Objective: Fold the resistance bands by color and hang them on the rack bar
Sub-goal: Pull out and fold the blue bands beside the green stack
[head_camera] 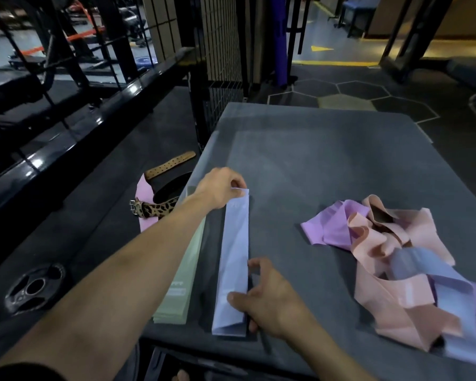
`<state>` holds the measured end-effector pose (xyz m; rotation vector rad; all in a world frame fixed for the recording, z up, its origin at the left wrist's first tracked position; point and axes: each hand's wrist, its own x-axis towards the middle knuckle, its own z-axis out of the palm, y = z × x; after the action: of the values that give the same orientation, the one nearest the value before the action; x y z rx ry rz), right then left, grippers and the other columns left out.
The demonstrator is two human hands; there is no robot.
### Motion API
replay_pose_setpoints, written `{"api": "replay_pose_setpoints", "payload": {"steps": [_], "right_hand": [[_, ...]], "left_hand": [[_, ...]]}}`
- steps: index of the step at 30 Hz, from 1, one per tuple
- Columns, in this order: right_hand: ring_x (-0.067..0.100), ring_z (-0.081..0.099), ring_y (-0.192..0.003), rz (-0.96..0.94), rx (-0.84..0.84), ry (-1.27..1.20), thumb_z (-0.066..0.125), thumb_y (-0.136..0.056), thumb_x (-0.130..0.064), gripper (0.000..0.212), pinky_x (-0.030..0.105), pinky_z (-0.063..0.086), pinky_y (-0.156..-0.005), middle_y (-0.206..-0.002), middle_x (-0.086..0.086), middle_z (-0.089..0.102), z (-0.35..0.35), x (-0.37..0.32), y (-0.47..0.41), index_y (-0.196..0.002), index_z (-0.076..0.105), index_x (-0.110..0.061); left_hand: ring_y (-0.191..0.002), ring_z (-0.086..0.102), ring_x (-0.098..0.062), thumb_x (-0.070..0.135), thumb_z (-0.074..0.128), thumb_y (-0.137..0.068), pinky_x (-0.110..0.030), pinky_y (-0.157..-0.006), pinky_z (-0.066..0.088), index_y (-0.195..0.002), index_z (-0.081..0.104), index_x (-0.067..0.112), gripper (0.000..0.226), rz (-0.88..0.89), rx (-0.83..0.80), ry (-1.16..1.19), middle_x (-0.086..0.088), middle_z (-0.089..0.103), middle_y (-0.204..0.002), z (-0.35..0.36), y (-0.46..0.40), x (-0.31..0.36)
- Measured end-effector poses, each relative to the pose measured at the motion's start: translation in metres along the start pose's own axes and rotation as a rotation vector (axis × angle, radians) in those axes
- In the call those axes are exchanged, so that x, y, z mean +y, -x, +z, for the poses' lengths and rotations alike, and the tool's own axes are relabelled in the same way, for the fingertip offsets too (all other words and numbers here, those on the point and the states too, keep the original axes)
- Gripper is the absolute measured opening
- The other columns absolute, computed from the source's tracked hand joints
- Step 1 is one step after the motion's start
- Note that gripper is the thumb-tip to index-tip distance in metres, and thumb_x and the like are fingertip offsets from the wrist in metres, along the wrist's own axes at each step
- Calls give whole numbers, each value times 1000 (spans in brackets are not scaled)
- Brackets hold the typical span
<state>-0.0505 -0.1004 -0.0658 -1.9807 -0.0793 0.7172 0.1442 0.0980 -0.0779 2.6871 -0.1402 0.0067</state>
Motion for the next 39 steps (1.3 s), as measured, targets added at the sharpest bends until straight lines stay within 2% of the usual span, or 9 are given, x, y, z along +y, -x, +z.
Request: {"api": "replay_pose_setpoints", "payload": {"steps": [2,5,11,15,20,29,34,37,39], "right_hand": [[14,64,-55,-19,38,74,72,-85,-30,50,25,54,-61,-93,1,72,-1,3,-1,-123,40,-29],[26,69,-95,-42,62,255,69,-78,-48,69,35,54,-89,-107,4,73,-2,10,1,-137,37,-35],[22,63,-111,-83,25,453,63,-83,-53,72,35,49,-95,-113,1,71,-9,10,5,-145,33,-32],[21,64,-108,-68,4,451,63,-83,-50,65,38,51,-96,-111,1,72,-12,12,5,-140,38,-32],[23,70,-88,-71,-24,372,65,-82,-43,57,35,56,-88,-101,3,75,-10,15,4,-134,46,-29],[19,65,-111,-117,-56,382,62,-89,-39,66,27,48,-97,-118,7,71,-11,14,8,-149,40,-21],[15,70,-79,-117,-83,355,59,-91,-35,62,25,53,-80,-108,7,73,-14,13,10,-149,39,-23],[17,70,-73,-114,-107,346,59,-92,-33,59,25,55,-76,-102,6,74,-15,12,12,-148,40,-24],[18,68,-66,-104,-126,314,58,-94,-30,57,25,55,-66,-94,5,74,-16,11,14,-148,40,-25]], "left_hand": [[-86,68,-13,33,76,-85,-38,-81,58,-88,76,37,5,-16,17,-8,14,72,-89,2,2,0],[-87,67,-17,33,76,-87,-39,-81,58,-94,77,33,7,-27,49,-33,11,70,-90,4,5,0],[-98,68,-19,34,72,-90,-40,-86,57,-101,76,37,12,-39,51,-61,10,73,-106,8,11,3],[-102,68,-22,33,66,-95,-42,-88,56,-106,74,38,15,-34,44,-105,8,73,-112,9,13,7],[-105,67,-24,29,60,-99,-43,-90,55,-110,74,38,20,-57,26,-107,5,72,-116,10,17,10],[-108,64,-28,22,51,-103,-40,-89,54,-120,70,32,28,-46,5,-176,-2,68,-121,6,24,20],[-103,66,-26,20,51,-101,-41,-85,56,-112,71,31,25,-71,23,-158,1,70,-115,9,27,22],[-103,67,-24,19,55,-99,-41,-85,57,-109,73,27,22,-78,39,-88,1,70,-113,12,28,20],[-104,67,-25,19,56,-100,-42,-87,57,-111,72,25,21,-86,51,-54,-2,67,-116,13,30,19]]}}
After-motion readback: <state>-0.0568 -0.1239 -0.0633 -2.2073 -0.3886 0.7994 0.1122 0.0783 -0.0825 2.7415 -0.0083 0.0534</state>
